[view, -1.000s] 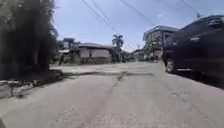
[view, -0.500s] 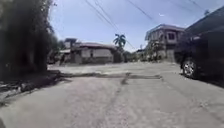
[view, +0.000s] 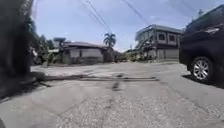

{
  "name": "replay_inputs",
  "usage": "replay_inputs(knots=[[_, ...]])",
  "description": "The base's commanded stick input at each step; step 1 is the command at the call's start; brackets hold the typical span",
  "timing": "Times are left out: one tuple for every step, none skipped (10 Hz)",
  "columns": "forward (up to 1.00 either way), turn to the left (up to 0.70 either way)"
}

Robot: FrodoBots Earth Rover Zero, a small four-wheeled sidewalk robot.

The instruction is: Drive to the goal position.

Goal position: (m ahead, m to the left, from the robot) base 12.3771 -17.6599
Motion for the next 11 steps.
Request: replay_inputs(knots=[[1.0, 0.03], [1.0, 0.03], [1.0, 0.03], [1.0, 0.03], [1.0, 0.03], [1.0, 0.03], [1.0, 0.03], [1.0, 0.03], [1.0, -0.03], [1.0, -0.22], [1.0, -0.37]])
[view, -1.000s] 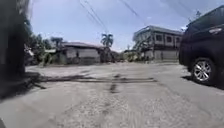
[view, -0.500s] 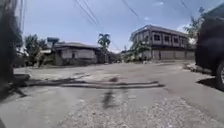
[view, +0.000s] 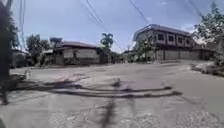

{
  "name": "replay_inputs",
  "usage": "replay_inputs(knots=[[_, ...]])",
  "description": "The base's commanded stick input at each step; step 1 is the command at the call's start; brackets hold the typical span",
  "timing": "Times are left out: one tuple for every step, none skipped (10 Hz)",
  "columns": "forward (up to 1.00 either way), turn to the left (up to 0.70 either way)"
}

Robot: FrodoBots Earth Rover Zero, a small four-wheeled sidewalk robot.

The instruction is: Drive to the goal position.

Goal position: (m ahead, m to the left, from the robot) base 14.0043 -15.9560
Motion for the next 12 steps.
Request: replay_inputs(knots=[[1.0, -0.37], [1.0, -0.37], [1.0, -0.37], [1.0, -0.37], [1.0, -0.37], [1.0, -0.37], [1.0, -0.37], [1.0, -0.37], [1.0, -0.37], [1.0, -0.37], [1.0, -0.25], [1.0, -0.13]])
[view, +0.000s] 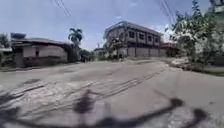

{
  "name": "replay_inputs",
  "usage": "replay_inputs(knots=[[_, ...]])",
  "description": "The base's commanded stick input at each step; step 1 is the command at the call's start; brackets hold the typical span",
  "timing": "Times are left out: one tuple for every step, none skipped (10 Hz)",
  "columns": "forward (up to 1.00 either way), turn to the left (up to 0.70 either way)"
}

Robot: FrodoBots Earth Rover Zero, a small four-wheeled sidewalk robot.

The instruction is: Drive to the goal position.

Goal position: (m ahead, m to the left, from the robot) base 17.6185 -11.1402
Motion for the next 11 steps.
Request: replay_inputs(knots=[[1.0, -0.02], [1.0, 0.03], [1.0, 0.03], [1.0, -0.25], [1.0, -0.37], [1.0, -0.37], [1.0, -0.37], [1.0, -0.37], [1.0, -0.37], [1.0, -0.08], [1.0, 0.34]])
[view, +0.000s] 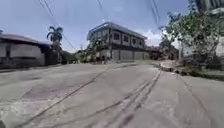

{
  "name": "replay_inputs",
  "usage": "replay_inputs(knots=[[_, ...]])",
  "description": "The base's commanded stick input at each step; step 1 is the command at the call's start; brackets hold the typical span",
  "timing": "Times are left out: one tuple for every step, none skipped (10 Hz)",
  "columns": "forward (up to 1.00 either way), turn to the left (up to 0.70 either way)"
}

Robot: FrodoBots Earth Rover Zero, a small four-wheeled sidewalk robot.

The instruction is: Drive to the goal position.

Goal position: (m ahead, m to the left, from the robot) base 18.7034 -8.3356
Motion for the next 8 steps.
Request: replay_inputs(knots=[[1.0, 0.03], [1.0, 0.03], [1.0, 0.03], [1.0, 0.03], [1.0, 0.03], [1.0, 0.03], [1.0, 0.03], [1.0, 0.03]])
